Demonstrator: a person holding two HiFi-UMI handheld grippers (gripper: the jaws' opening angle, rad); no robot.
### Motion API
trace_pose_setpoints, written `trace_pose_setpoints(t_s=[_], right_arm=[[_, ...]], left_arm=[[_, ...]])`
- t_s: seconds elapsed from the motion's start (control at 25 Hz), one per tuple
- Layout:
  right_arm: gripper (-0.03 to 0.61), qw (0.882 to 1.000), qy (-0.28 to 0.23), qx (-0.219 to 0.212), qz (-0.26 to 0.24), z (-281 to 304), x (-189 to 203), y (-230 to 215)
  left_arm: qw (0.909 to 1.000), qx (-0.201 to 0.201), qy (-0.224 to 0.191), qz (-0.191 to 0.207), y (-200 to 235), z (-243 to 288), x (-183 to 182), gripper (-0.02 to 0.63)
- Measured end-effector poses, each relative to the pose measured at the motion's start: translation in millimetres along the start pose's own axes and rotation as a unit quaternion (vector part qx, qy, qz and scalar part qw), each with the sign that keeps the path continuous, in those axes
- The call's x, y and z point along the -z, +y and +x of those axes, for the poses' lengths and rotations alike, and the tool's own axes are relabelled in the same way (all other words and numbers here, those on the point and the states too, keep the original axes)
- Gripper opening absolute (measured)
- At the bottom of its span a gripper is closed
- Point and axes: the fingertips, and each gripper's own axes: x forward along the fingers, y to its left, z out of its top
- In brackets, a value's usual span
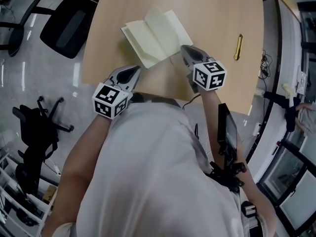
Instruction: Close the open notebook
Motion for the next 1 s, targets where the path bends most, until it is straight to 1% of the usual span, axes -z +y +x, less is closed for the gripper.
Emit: trace_pose_setpoints(t_s=[0.16,0.32,0.56,0.76,0.92,1.0], right_arm=[[0.023,1.000,-0.002,0.006,0.026,3,3,-24],[0.023,0.999,0.011,0.017,0.045,10,13,-46],[0.023,0.998,0.038,0.024,0.048,22,32,-64],[0.023,0.995,0.064,0.039,0.062,37,49,-83],[0.025,0.992,0.089,0.053,0.078,45,61,-96],[0.025,0.990,0.101,0.056,0.076,46,65,-101]], left_arm=[[0.9999,-0.014,-0.002,-0.003,-6,2,-6,0.005],[0.9997,-0.024,0.000,-0.004,-10,4,-11,0.005],[0.9995,-0.029,-0.002,-0.016,-17,11,-21,0.005],[0.9997,-0.022,0.007,-0.003,-25,20,-29,0.005],[0.9996,-0.022,0.019,0.006,-31,21,-26,0.005],[0.9994,-0.023,0.023,0.007,-33,22,-23,0.005]])
